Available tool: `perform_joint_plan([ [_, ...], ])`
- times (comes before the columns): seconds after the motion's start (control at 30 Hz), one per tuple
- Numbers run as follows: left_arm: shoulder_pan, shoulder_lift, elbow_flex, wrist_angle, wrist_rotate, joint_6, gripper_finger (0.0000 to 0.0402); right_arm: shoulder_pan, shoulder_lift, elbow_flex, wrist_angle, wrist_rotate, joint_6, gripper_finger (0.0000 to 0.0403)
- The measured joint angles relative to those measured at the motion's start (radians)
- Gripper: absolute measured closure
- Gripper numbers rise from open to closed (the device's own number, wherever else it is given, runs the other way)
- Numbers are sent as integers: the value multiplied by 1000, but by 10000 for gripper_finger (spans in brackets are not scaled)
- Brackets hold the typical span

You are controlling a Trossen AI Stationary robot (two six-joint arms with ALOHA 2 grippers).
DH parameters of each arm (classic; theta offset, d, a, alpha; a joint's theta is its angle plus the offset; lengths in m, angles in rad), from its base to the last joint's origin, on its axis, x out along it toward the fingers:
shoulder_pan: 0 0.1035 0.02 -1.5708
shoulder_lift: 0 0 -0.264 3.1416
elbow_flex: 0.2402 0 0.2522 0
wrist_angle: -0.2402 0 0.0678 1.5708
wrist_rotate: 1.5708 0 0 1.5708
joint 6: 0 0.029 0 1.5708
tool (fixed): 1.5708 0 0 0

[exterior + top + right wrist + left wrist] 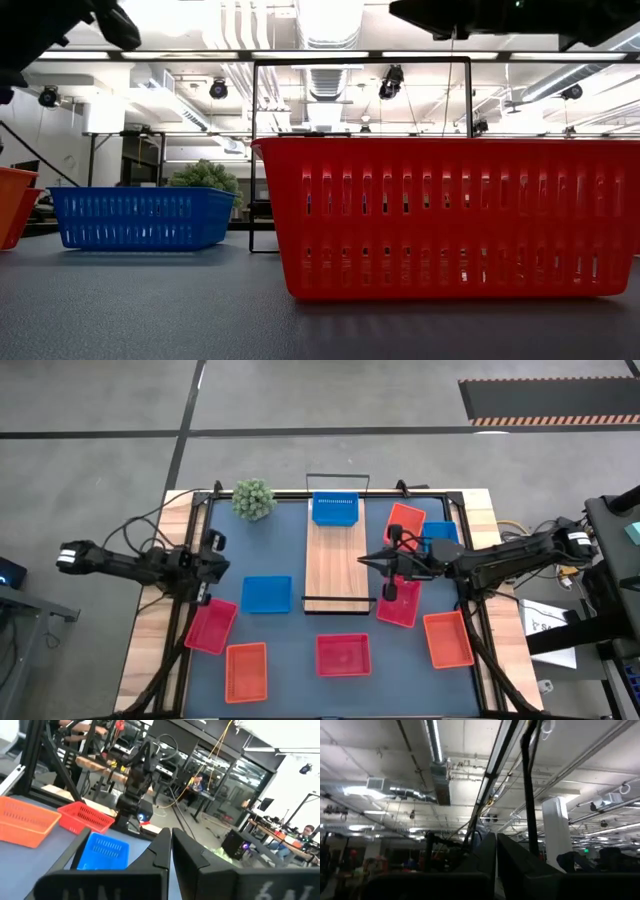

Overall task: Stack baskets on shelf by color
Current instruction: Stack the left blue bin on top of the blue bin on the shelf

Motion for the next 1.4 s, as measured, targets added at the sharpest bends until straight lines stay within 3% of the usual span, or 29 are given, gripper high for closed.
perform_joint_plan([
  [0.17, 0, 86, 61, -1, -105, -157, 402, 0, -20, -7, -22, 7, 42, 394],
  [0.4, -6, 223, 200, -210, -101, -300, 402, 0, -30, 0, -52, 8, 63, 394],
  [0.53, -15, 254, 331, -547, -101, -389, 402, 0, -35, 0, -87, 27, 69, 394],
  [0.73, -55, 330, 602, -1351, -107, -559, 402, 0, -83, 1, -181, 114, 82, 393],
  [0.9, -116, 466, 809, -1803, -97, -610, 402, 0, -126, 1, -217, 114, 103, 371],
  [1.03, -189, 581, 898, -1971, -88, -521, 402, 0, -139, -2, -224, 114, 122, 337],
  [1.23, -222, 716, 929, -2042, -101, -449, 398, 0, -137, -3, -223, 120, 128, 285],
  [1.4, -222, 796, 918, -2044, -89, -419, 349, 0, -139, -3, -233, 165, 128, 253],
])
